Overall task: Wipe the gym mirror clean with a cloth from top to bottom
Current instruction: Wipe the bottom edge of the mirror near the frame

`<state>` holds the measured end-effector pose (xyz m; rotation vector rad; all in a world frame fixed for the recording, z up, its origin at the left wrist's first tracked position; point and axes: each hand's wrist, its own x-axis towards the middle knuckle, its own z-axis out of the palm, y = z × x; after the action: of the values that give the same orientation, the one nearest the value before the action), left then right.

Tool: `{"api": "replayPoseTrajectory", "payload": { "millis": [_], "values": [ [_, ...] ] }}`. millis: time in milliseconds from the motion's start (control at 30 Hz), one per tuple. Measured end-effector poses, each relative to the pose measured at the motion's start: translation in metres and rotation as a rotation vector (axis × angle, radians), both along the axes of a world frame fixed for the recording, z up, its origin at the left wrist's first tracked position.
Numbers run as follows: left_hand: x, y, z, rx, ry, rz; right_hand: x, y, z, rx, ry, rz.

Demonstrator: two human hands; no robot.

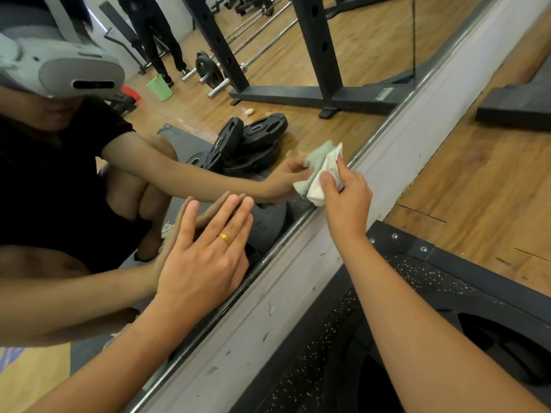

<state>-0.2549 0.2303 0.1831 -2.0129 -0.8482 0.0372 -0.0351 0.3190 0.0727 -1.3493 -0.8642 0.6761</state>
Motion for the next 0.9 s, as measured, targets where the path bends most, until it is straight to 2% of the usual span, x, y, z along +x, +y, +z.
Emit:
{"api": "replayPoseTrajectory", "payload": {
  "millis": [167,267,367,567,700,900],
  "values": [
    [0.008,-0.009,0.01,-0.148,-0.051,-0.002,-0.016,-0.01,-0.016,-0.117,0.103,-0.033],
    [0.018,-0.022,0.009,-0.277,0.001,-0.035,-0.015,-0.009,-0.006,-0.151,0.129,-0.039],
    [0.043,-0.029,-0.001,-0.317,0.037,-0.082,-0.016,-0.011,-0.001,-0.184,0.142,-0.057],
    [0.092,0.009,-0.009,-0.249,0.059,-0.016,-0.015,-0.011,-0.003,-0.18,0.146,0.0],
    [0.096,0.051,0.008,-0.159,0.075,0.062,0.018,-0.012,-0.013,-0.118,0.054,0.006],
    [0.089,0.065,0.002,-0.126,0.112,0.08,0.063,0.0,-0.01,-0.084,0.134,-0.089]
  ]
}}
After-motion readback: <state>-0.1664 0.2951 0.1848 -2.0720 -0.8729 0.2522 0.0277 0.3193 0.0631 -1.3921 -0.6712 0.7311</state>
